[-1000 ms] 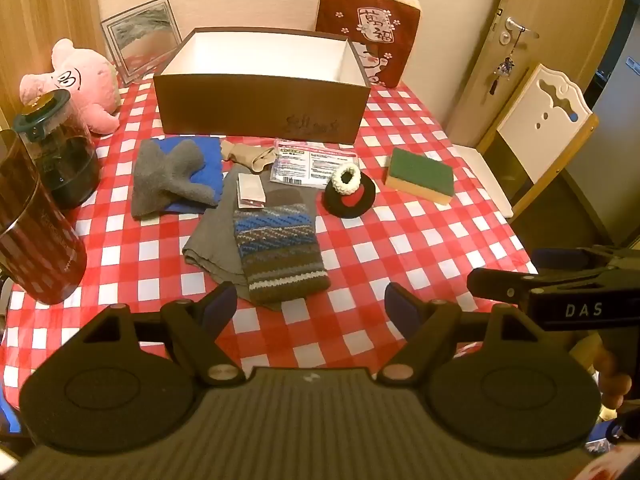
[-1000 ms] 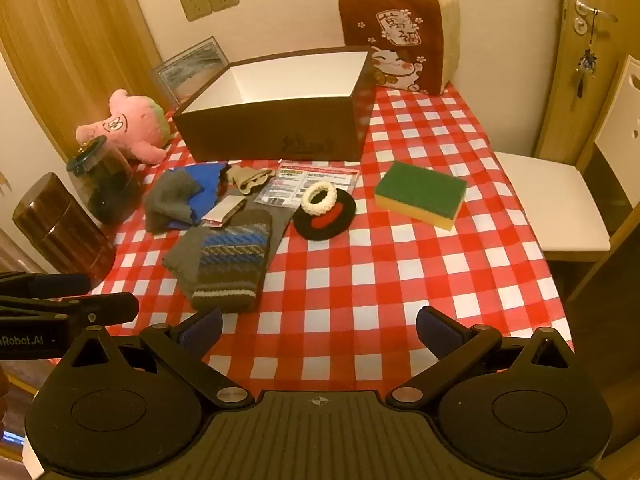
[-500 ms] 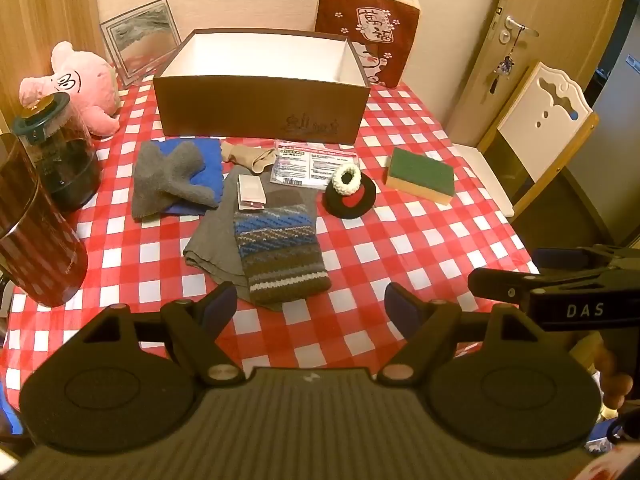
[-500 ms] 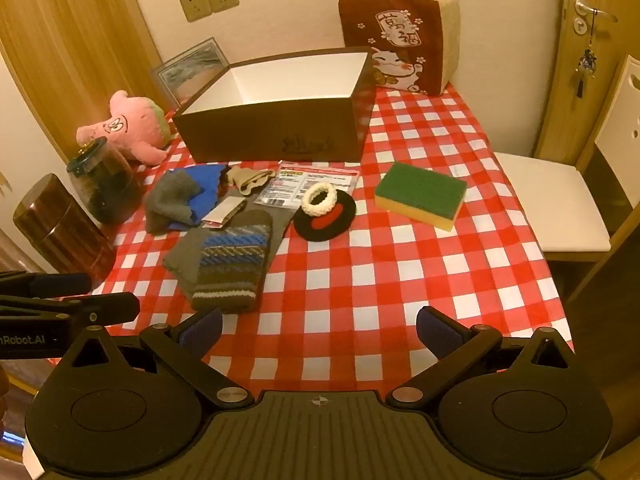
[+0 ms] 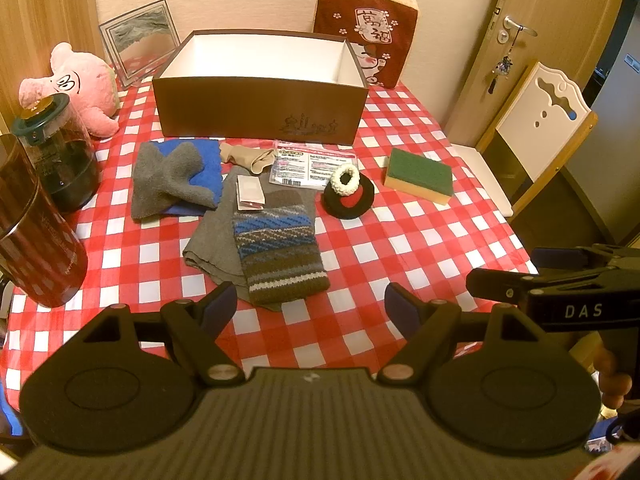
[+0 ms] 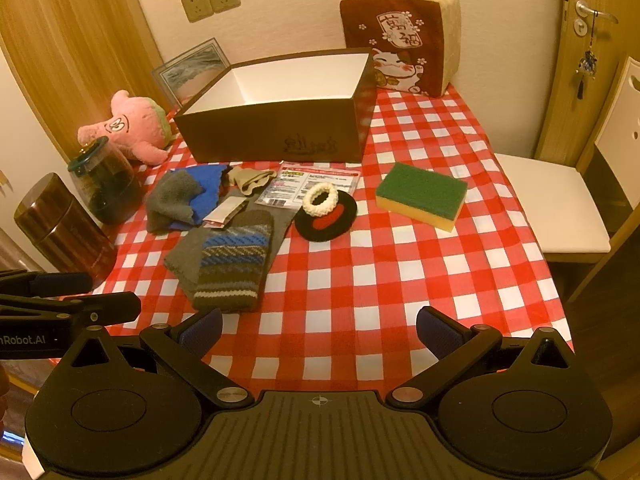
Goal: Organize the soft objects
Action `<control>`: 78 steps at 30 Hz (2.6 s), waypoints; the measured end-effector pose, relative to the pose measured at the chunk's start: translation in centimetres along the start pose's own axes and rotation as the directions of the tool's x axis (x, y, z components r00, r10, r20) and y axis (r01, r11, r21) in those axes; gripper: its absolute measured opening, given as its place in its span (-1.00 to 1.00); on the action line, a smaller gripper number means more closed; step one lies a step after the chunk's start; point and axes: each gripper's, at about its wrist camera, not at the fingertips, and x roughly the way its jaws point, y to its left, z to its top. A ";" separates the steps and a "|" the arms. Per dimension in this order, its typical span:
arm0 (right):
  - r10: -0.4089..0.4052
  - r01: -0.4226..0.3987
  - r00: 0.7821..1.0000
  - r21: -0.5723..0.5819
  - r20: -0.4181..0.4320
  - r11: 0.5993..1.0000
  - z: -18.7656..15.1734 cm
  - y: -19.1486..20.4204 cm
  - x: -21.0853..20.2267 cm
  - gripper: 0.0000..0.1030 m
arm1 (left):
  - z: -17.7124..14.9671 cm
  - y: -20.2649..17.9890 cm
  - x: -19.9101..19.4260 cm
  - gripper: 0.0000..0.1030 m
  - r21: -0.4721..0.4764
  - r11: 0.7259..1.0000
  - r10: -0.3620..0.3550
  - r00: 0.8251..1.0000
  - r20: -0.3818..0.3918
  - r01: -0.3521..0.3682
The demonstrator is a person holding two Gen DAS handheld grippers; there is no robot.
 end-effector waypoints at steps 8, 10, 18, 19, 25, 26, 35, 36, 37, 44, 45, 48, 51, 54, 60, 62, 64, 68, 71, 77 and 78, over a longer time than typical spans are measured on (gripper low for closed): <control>0.001 -0.001 1.000 -0.001 0.001 1.000 0.0 0.1 0.0 1.00 | 0.0 0.0 0.0 0.55 0.001 1.000 0.000 1.000 0.000 0.000; 0.001 -0.001 1.000 0.000 0.001 1.000 0.0 0.1 -0.1 1.00 | 0.0 0.0 0.0 0.54 0.001 1.000 0.000 1.000 0.001 0.000; 0.001 -0.001 1.000 0.000 0.001 1.000 0.0 0.1 -0.1 1.00 | 0.0 0.0 0.0 0.55 0.000 1.000 -0.001 1.000 0.001 0.001; 0.000 0.000 1.000 -0.001 0.001 1.000 -0.1 0.2 -0.2 1.00 | 0.0 0.0 0.0 0.55 0.000 1.000 -0.001 1.000 0.001 0.001; 0.001 -0.001 1.000 -0.001 0.002 1.000 -0.1 0.2 -0.2 1.00 | 0.0 0.0 0.0 0.55 0.000 1.000 0.001 1.000 0.001 -0.001; 0.001 -0.001 1.000 -0.001 0.002 1.000 -0.1 0.2 -0.2 1.00 | 0.0 0.0 0.0 0.55 0.000 1.000 0.001 1.000 0.001 -0.001; 0.001 -0.001 1.000 -0.001 0.004 1.000 0.0 0.2 -0.2 1.00 | 0.0 0.0 0.0 0.55 0.000 1.000 0.001 1.000 0.002 -0.001; 0.001 -0.001 1.000 0.000 0.003 1.000 0.0 0.3 -0.2 1.00 | 0.0 0.0 0.0 0.55 0.000 1.000 0.002 1.000 0.002 -0.002; 0.001 -0.001 1.000 0.000 0.003 1.000 0.0 0.3 -0.2 1.00 | 0.0 0.0 0.0 0.55 0.000 1.000 0.001 1.000 0.002 -0.001; 0.002 -0.002 1.000 0.000 0.004 1.000 -0.1 0.2 -0.2 1.00 | -0.3 -0.1 -0.3 0.54 0.000 1.000 0.002 1.000 0.001 -0.002; 0.002 -0.002 1.000 0.000 0.004 1.000 -0.1 0.2 -0.1 1.00 | -0.3 -0.1 -0.3 0.54 -0.001 1.000 0.002 1.000 0.001 -0.002; 0.002 -0.002 1.000 0.000 0.003 1.000 -0.1 0.2 -0.1 1.00 | -0.3 -0.1 -0.3 0.55 -0.001 1.000 0.002 1.000 0.001 -0.002; 0.002 -0.002 1.000 0.000 0.004 1.000 0.0 0.2 -0.1 1.00 | -0.3 -0.1 -0.3 0.55 0.000 1.000 0.002 1.000 0.002 -0.002; 0.002 -0.002 1.000 0.000 0.004 1.000 0.0 0.3 0.0 1.00 | 0.0 -0.1 -0.1 0.55 -0.001 1.000 0.002 1.000 0.002 -0.002; 0.003 -0.003 1.000 0.000 0.003 1.000 0.1 0.3 0.2 1.00 | 0.0 -0.1 -0.1 0.55 0.001 1.000 0.002 1.000 0.002 -0.002; 0.003 -0.003 1.000 0.002 0.004 1.000 0.0 0.2 0.3 1.00 | 0.0 -0.1 -0.1 0.55 0.000 1.000 0.002 1.000 0.001 -0.002; 0.004 -0.004 1.000 0.003 0.004 1.000 0.0 0.1 0.5 1.00 | 0.4 0.1 -0.1 0.55 -0.001 1.000 0.004 1.000 0.001 -0.004; 0.005 -0.005 1.000 0.002 0.010 1.000 0.2 0.6 0.6 1.00 | 0.5 1.2 0.1 0.55 -0.001 1.000 0.009 1.000 0.006 -0.008; 0.007 -0.007 1.000 0.001 0.016 1.000 0.4 1.2 0.4 1.00 | 0.6 1.7 0.1 0.55 -0.003 1.000 0.013 1.000 0.009 -0.013; 0.027 -0.027 0.999 0.017 0.028 0.999 0.9 1.7 1.2 1.00 | 0.8 3.1 0.4 0.55 -0.010 1.000 0.023 1.000 0.004 -0.023; 0.032 -0.032 0.999 0.023 0.032 0.999 1.0 1.6 1.3 1.00 | 0.9 3.3 0.5 0.55 -0.010 1.000 0.024 1.000 0.004 -0.024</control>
